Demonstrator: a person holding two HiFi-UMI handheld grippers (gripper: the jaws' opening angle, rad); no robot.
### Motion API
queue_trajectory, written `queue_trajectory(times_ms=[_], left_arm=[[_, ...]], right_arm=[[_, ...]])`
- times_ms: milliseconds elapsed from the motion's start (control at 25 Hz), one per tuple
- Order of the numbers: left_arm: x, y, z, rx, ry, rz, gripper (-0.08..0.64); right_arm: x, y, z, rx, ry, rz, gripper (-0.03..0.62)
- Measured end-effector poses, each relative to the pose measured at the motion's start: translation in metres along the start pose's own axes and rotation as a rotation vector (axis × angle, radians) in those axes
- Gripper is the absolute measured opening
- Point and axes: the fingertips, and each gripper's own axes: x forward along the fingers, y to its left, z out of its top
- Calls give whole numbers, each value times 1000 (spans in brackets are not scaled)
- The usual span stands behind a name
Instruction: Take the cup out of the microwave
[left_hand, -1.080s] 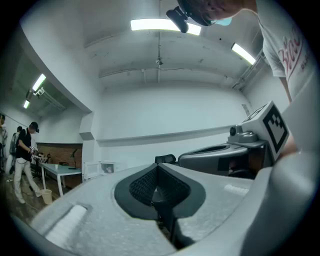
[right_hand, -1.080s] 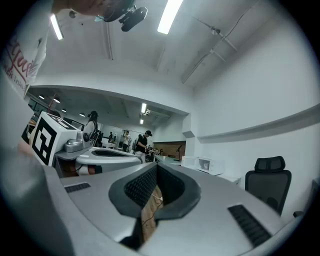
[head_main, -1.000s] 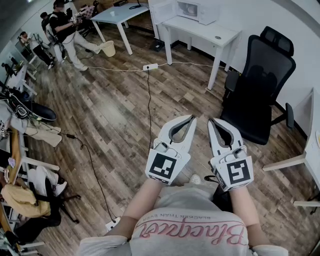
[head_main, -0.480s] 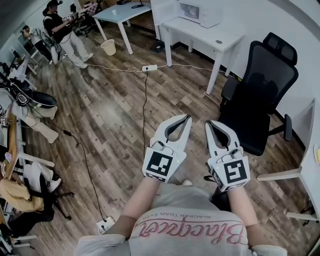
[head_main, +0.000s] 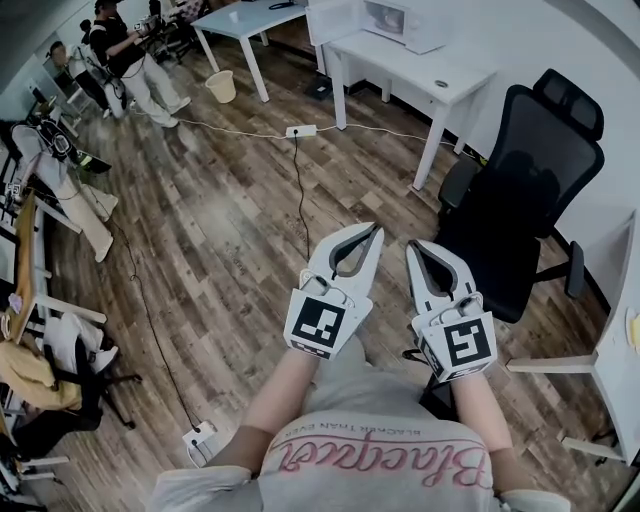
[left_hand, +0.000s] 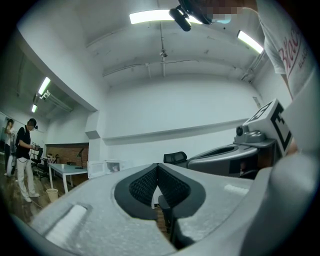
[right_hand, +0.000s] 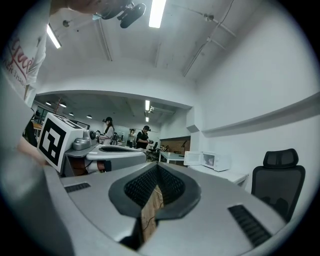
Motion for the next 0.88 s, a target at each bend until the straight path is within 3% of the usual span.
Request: queue_trajectory(times_ms=[360,880], left_arm=[[29,16,-6,-4,8,8,3],[93,94,-40,-39,32,-4,3]], right_arm=[[27,-21,-9,27,4,7,9],[119,-63,-28,59,28,-19,9]])
